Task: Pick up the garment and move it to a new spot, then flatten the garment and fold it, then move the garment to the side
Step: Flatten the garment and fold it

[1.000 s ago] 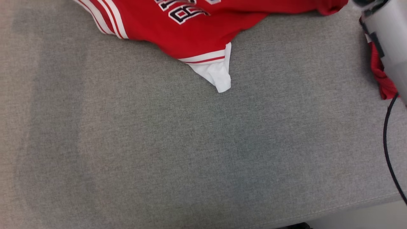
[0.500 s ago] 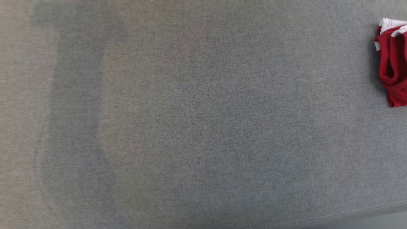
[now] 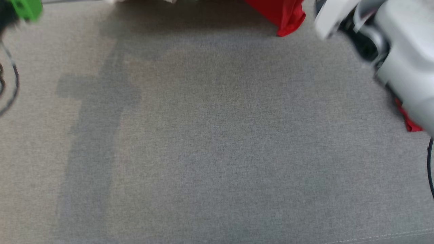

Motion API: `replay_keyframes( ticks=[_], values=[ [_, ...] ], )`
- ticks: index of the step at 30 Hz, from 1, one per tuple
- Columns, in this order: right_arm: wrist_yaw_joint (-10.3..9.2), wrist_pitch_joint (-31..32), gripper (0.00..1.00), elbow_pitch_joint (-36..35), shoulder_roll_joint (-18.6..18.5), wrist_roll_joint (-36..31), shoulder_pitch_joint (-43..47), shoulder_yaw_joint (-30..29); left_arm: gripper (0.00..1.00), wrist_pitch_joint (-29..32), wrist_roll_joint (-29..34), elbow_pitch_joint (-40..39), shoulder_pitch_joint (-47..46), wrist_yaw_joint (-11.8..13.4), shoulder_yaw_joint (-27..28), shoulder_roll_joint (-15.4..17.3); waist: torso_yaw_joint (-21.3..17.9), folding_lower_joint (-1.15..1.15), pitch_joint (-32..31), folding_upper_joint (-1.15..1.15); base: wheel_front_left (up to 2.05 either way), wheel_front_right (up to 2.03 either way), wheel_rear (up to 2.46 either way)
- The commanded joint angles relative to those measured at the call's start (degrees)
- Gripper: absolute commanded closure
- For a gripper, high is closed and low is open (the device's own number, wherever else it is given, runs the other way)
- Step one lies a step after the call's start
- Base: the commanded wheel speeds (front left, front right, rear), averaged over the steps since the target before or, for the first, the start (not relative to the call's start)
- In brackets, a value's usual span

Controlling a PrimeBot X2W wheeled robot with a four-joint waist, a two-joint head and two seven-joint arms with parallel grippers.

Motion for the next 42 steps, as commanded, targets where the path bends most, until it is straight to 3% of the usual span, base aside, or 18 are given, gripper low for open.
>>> replay_keyframes(
  ticks=[1,6,10,23,33,38,42],
  values=[
    [-0.02,0.4,1.00,-1.4,-1.2,1.0,2.1,2.1,1.00,2.1,-1.9,-1.3,3.4,-0.1,-1.2,1.6,0.5,0.00,-3.7,0.00,0.00,0.00,0.00],
    [-0.05,2.6,1.00,-9.3,-6.2,6.0,8.5,11.4,1.00,9.6,-8.5,-9.9,14.7,-0.1,-5.7,8.0,0.1,0.00,-8.4,0.00,0.00,0.00,0.00],
    [-0.05,6.6,1.00,-15.0,-10.5,9.4,14.0,14.7,1.00,13.4,-12.4,-16.5,23.1,0.0,-7.7,12.6,0.0,0.00,-11.6,0.00,0.00,0.00,0.00],
    [-0.05,24.2,1.00,-23.8,-22.2,17.9,30.1,15.6,1.00,24.6,-24.4,-39.3,44.7,8.0,-13.1,26.2,-0.5,0.00,-15.5,0.00,0.00,0.00,0.00],
    [-0.05,36.4,1.00,-31.4,-29.6,24.1,37.1,15.6,1.00,25.8,-30.6,-51.2,52.9,12.0,-14.8,32.3,-1.3,0.00,-14.9,0.00,0.00,0.00,0.00],
    [-0.05,38.4,1.00,-33.4,-30.9,25.1,36.6,14.6,1.00,27.5,-32.2,-54.1,52.1,12.6,-14.3,33.8,-1.8,0.00,-13.7,0.00,0.00,0.00,0.00],
    [-0.05,39.7,1.00,-32.7,-29.8,24.2,34.3,13.2,1.00,30.4,-32.7,-54.0,48.3,13.0,-12.9,33.4,-2.3,0.00,-12.1,0.00,0.00,0.00,0.00]
  ],
)
